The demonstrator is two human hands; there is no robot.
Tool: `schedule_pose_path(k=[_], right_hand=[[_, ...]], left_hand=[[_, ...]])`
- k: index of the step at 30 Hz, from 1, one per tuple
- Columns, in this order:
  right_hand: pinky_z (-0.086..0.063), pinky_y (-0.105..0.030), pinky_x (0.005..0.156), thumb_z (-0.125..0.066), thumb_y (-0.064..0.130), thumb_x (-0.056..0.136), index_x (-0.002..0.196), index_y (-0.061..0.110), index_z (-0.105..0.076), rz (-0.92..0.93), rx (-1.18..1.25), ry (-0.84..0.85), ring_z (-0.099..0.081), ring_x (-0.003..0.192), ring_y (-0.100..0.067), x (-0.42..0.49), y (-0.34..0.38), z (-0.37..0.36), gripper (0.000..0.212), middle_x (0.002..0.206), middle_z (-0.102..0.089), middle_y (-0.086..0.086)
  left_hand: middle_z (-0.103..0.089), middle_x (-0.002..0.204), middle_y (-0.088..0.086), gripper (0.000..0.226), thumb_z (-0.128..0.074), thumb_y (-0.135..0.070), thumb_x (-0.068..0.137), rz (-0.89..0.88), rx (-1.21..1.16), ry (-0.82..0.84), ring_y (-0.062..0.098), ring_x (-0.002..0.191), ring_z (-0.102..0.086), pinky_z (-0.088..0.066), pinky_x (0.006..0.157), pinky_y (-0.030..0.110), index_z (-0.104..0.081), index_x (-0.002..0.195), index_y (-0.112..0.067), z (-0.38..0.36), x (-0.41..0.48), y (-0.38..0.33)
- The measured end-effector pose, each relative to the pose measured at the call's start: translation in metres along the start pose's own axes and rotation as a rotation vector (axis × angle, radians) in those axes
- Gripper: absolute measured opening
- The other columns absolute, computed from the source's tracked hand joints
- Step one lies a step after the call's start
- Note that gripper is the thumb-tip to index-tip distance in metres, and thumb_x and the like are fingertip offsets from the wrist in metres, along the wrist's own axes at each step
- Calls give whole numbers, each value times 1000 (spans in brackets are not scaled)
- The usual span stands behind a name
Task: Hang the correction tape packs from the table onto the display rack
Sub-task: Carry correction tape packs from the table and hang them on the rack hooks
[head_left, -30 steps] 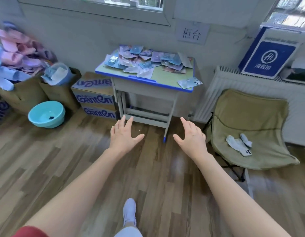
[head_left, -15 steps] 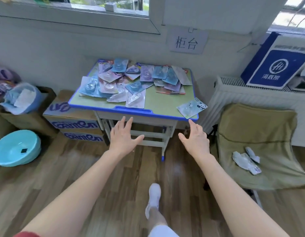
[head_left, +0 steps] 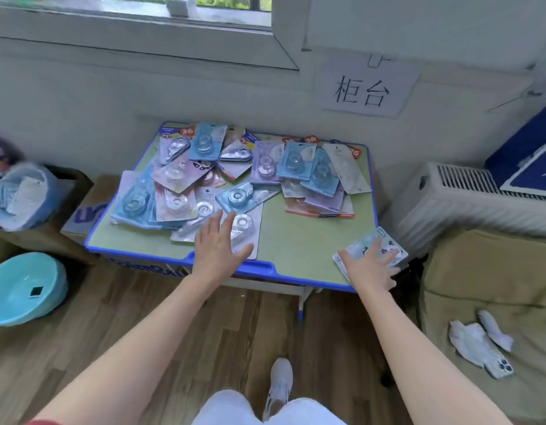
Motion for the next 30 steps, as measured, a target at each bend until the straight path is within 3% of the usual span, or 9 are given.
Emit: schedule_pose_path(k=[5, 12, 21, 30], right_hand=[[-21, -51, 109, -47, 68, 85, 152, 26, 2, -29, -79, 41, -4, 140, -46, 15, 7, -16, 93, 159, 8, -11], [-12, -49, 114, -48, 60, 89, 152, 29, -2, 73, -164, -3, -2, 143, -42, 8, 21, -31, 84, 160, 1, -4], [-17, -44, 113, -55, 46, 90, 150, 26, -18, 107, -107, -27, -9, 142, -39, -3, 54, -38, 73, 159, -10, -4], [-27, -46, 108, -71, 30, 75, 148, 25, -24, 53, -41, -66, -22, 135, -35, -4, 71, -36, 88, 155, -16, -6]], left_hand=[[-12, 159, 9, 77, -58, -44, 90, 30, -4, -72, 25, 147, -8, -8, 116, 39, -18, 152, -20, 4, 29, 19], [-14, 159, 10, 79, -63, -41, 87, 106, 42, -125, 28, 146, -8, -7, 117, 43, -22, 151, -18, 20, 77, 53], [-8, 160, 9, 84, -63, -44, 86, 80, 177, -76, 29, 147, 0, -1, 117, 45, -17, 151, -20, 31, 126, 78], [2, 161, 10, 88, -55, -58, 87, 82, 362, 65, 35, 146, 4, 1, 117, 46, -6, 153, -26, 38, 178, 110]])
Point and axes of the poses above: each hand's wrist, its own x-axis towards the middle knuckle, its own z-axis out of the back of the hand, y = z × x, the point moved 3 cm from there along x, towards the middle knuckle
